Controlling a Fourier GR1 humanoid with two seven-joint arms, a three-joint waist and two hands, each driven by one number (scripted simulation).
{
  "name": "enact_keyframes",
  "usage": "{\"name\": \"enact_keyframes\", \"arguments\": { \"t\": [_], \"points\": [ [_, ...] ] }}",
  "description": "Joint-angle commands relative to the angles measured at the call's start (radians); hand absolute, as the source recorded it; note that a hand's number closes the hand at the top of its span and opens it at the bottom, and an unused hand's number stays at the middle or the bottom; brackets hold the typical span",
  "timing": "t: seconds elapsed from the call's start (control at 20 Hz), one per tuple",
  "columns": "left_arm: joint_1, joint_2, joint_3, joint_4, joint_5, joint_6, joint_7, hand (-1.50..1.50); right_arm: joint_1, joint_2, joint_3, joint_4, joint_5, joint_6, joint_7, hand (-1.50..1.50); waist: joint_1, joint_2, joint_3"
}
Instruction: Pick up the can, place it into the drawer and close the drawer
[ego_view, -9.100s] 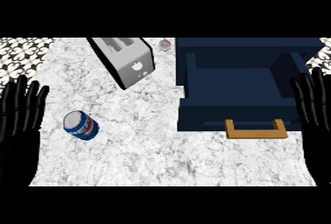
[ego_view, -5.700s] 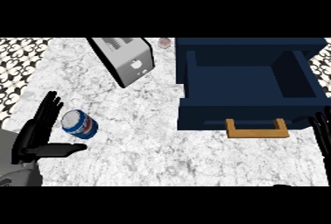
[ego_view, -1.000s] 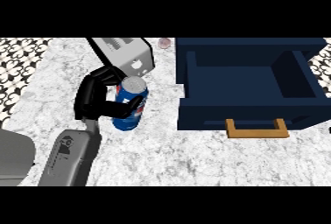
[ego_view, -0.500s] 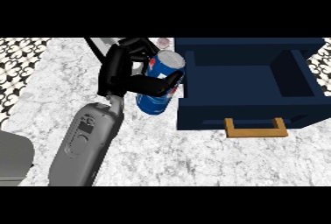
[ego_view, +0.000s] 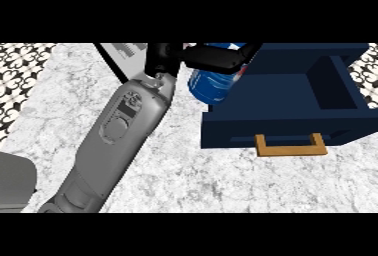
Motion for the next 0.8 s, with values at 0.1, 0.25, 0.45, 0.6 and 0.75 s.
{"name": "enact_keyframes", "arguments": {
  "t": [0.1, 0.25, 0.45, 0.6, 0.75],
  "points": [
    [-0.218, 0.0, -0.03, 0.192, 0.069, 0.087, 0.005, 1.5, -0.083, -0.016, -0.003, 0.066, 0.013, -0.023, 0.024, -1.5, -0.005, 0.003, 0.0],
    [-0.243, 0.0, 0.007, 0.263, 0.073, 0.049, -0.038, 1.5, 0.022, 0.023, 0.022, -0.01, 0.022, 0.005, -0.009, -1.5, -0.004, 0.001, 0.0],
    [-0.361, 0.0, -0.041, 0.397, 0.156, 0.113, -0.035, 1.5, 0.019, 0.024, 0.048, -0.019, 0.03, 0.001, -0.015, -1.5, -0.018, 0.003, 0.0],
    [-0.407, 0.0, -0.087, 0.488, 0.215, 0.132, -0.083, 1.5, -0.015, -0.002, 0.016, 0.021, 0.011, 0.006, 0.001, -1.5, -0.029, 0.007, 0.001],
    [-0.413, 0.0, -0.167, 0.503, 0.273, 0.159, -0.09, 1.5, -0.071, -0.009, 0.04, -0.011, 0.033, -0.028, 0.078, -1.5, -0.028, 0.007, 0.001]
  ]
}}
